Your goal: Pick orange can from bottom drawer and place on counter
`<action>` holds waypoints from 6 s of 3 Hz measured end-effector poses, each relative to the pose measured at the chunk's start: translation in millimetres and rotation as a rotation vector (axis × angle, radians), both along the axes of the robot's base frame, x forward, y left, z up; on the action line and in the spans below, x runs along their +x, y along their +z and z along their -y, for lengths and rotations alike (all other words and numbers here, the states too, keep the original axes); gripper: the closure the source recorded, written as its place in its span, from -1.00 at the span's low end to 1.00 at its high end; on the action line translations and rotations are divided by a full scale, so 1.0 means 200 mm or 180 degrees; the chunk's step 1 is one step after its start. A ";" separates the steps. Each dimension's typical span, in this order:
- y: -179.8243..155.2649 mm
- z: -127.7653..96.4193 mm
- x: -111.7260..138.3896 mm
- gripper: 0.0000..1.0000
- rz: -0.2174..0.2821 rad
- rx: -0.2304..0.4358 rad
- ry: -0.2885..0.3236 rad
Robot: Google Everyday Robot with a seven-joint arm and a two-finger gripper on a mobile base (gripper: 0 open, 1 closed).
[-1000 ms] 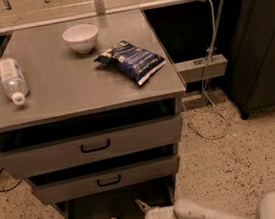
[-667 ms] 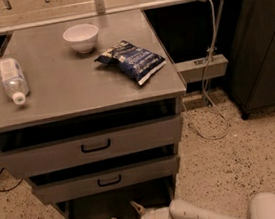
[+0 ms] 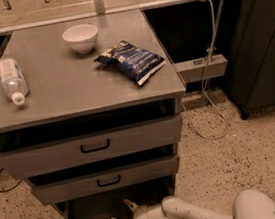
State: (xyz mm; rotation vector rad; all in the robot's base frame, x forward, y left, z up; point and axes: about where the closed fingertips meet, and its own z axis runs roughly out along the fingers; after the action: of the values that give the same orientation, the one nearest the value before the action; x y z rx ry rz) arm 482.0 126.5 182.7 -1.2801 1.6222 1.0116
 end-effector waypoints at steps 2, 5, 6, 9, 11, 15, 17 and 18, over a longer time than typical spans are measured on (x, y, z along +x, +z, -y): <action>0.01 -0.10 -0.05 -1.00 0.0067 0.0004 0.0112; 0.00 -0.27 -0.14 -0.62 0.0127 0.0055 0.0254; 0.00 -0.27 -0.14 -0.15 0.0127 0.0055 0.0254; 0.03 -0.25 -0.15 1.00 0.0066 0.0078 0.0151; 0.29 -0.17 -0.17 1.00 -0.0039 0.0135 -0.0118; 0.79 -0.12 -0.22 1.00 -0.0068 0.0119 -0.0269; 1.16 -0.12 -0.33 1.00 -0.0021 0.0392 -0.0284; 1.27 -0.14 -0.32 1.00 0.0040 0.0416 -0.0257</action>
Offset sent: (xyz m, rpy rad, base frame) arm -0.0177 0.0379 0.0026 -0.0017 -0.0503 0.0722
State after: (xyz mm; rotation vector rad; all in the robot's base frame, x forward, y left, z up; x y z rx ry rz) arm 418.6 154.2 435.7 -1.1231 1.5591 1.0400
